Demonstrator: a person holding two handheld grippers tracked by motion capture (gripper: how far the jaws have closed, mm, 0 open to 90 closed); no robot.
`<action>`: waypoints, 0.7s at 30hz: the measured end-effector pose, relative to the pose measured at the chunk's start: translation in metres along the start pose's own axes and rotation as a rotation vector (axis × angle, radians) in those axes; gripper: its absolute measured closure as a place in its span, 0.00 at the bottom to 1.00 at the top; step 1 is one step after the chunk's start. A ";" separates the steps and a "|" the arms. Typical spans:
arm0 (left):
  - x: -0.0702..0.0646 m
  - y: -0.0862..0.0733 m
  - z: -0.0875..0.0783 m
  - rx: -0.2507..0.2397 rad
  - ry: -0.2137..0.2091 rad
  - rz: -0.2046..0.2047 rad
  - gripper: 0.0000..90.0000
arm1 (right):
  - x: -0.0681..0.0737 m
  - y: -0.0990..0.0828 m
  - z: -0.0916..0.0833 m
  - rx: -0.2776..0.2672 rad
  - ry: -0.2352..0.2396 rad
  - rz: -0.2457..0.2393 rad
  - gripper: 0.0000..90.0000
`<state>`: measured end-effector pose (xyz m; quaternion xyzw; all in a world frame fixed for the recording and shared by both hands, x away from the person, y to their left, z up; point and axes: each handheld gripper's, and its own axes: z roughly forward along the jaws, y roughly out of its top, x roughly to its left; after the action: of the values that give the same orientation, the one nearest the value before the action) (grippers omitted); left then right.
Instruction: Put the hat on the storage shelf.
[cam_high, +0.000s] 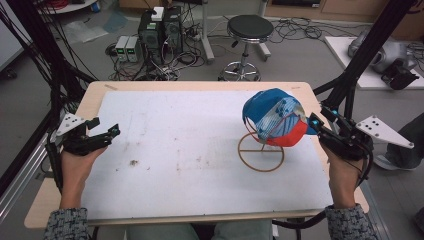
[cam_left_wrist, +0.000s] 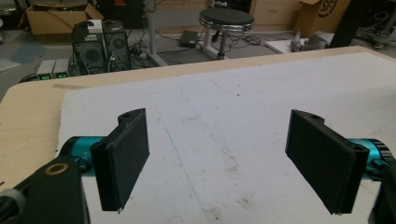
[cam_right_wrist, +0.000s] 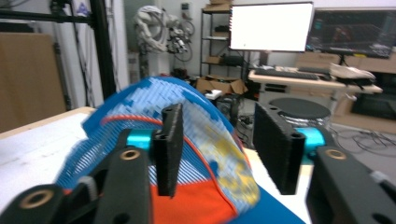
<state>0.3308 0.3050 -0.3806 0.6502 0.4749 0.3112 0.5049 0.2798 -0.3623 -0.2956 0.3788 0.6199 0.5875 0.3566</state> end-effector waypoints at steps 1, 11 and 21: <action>0.000 0.000 0.001 -0.001 -0.001 -0.001 0.24 | -0.002 -0.002 -0.002 0.000 -0.014 0.006 0.52; -0.001 0.001 0.006 0.001 -0.008 0.003 0.24 | -0.014 -0.027 -0.017 0.043 -0.100 0.079 0.33; -0.001 0.001 0.004 -0.008 0.004 0.006 0.24 | -0.022 -0.054 -0.026 0.079 -0.140 0.134 0.21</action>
<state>0.3341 0.3024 -0.3802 0.6492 0.4725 0.3158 0.5055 0.2641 -0.3955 -0.3478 0.4732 0.5893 0.5572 0.3441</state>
